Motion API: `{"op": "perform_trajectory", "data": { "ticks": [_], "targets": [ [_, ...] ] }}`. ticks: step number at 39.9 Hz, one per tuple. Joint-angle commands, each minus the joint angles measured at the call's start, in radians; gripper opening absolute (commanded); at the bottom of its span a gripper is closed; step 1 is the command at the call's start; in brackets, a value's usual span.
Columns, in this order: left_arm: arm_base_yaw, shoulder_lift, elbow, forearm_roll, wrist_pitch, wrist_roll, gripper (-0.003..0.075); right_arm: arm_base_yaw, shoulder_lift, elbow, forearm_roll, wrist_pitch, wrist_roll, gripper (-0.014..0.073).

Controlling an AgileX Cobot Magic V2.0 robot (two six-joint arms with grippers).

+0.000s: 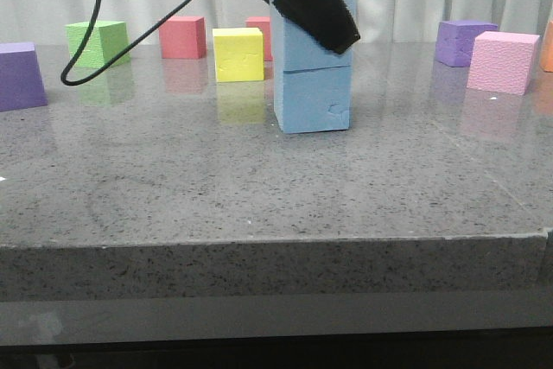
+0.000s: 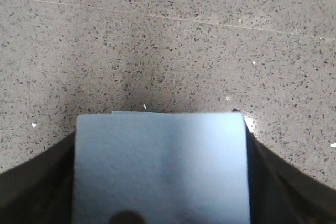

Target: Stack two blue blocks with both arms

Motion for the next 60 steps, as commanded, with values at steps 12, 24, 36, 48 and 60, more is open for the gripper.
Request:
{"op": "perform_trajectory", "data": {
  "ticks": [12, 24, 36, 48, 60],
  "targets": [
    [-0.009, -0.076, -0.033, -0.016, -0.048, -0.015, 0.0575, -0.006, 0.001, -0.023, -0.001, -0.071, -0.004, 0.0627],
    [-0.008, -0.177, -0.033, -0.007, -0.067, -0.158, 0.0566, -0.006, 0.001, -0.023, -0.001, -0.071, -0.004, 0.0627],
    [-0.008, -0.278, -0.033, 0.257, -0.05, -0.61, 0.0566, -0.006, 0.001, -0.023, -0.001, -0.071, -0.004, 0.0627],
    [-0.008, -0.458, 0.164, 0.261, -0.154, -0.69, 0.0566, -0.006, 0.001, -0.023, -0.001, -0.071, -0.004, 0.0627],
    [-0.008, -0.803, 0.662, 0.265, -0.417, -0.716, 0.0566, -0.006, 0.001, -0.023, -0.001, -0.071, -0.004, 0.0627]
  ]
}}
